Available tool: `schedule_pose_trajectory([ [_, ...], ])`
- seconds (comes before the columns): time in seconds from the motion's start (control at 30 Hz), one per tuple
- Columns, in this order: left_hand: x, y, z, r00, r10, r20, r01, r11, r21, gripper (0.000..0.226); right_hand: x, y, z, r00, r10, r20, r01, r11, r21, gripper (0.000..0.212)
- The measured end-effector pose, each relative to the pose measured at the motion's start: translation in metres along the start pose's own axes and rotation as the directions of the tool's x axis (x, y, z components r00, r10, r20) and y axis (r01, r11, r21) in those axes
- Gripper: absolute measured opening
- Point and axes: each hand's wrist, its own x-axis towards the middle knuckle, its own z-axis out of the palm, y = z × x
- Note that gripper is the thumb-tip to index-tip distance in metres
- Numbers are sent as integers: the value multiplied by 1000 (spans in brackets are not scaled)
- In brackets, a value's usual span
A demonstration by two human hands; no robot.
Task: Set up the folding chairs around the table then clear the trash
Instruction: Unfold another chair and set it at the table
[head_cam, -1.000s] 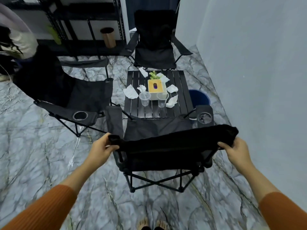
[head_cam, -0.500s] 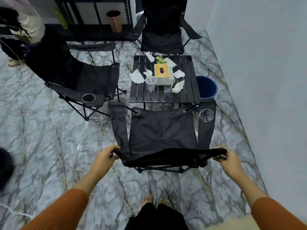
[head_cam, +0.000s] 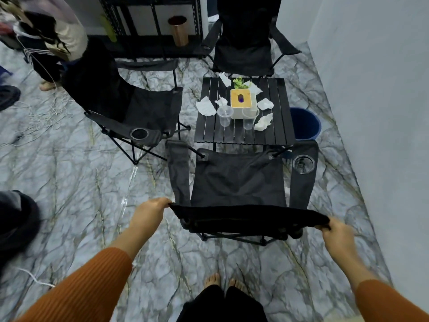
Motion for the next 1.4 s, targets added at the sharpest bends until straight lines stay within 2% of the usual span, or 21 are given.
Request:
schedule_pose_trajectory([
  [0.07,5,5,-1,999,-5,40,4,999,42,45,5,-3,1,1000,14,18,-15,998,62,20],
  [0.13,9,10,0,984,48,171,-53,998,24,52,8,-9,-5,993,-15,115,-5,985,171,29],
  [0.2,8,16,5,956,76,282,-71,997,-27,43,7,-17,-12,980,-82,182,34,967,252,35],
  [0.27,11,21,9,958,59,279,-56,998,-19,24,6,-22,-17,979,-134,153,102,975,199,25],
  [0.37,27,26,5,966,62,252,-71,997,29,22,5,-23,-23,980,-167,107,154,981,121,19],
  [0.47,40,16,-8,975,13,221,-24,999,44,19,-4,-20,-23,962,-231,145,216,970,110,16],
  [0.6,34,7,-11,967,-37,250,13,995,96,21,-20,-24,-10,957,-232,174,212,969,126,13],
  [0.73,33,22,-14,965,-28,261,-3,993,120,18,-9,-25,-18,943,-210,257,203,978,54,27],
  [0.83,24,30,-6,958,-1,286,-27,995,93,18,-2,-19,-27,952,-195,236,195,981,22,30],
  [0.93,19,38,0,970,12,241,-26,998,56,18,9,-14,-33,953,-197,230,203,979,-3,32],
  [1.07,28,56,2,974,1,226,-16,998,65,20,32,-10,-38,965,-132,225,148,987,-56,22],
  [1.2,39,70,4,978,-19,208,11,999,38,33,49,-7,-42,968,-134,211,149,987,-59,8],
  [1.27,41,69,3,976,-29,218,26,999,19,37,52,-6,-44,966,-141,217,160,985,-69,11],
  [1.33,40,65,1,971,-39,238,31,999,35,28,51,-9,-45,956,-151,251,179,980,-93,27],
  [1.4,42,63,-3,953,-47,298,47,999,9,20,53,-16,-47,928,-127,349,187,972,-145,41],
])
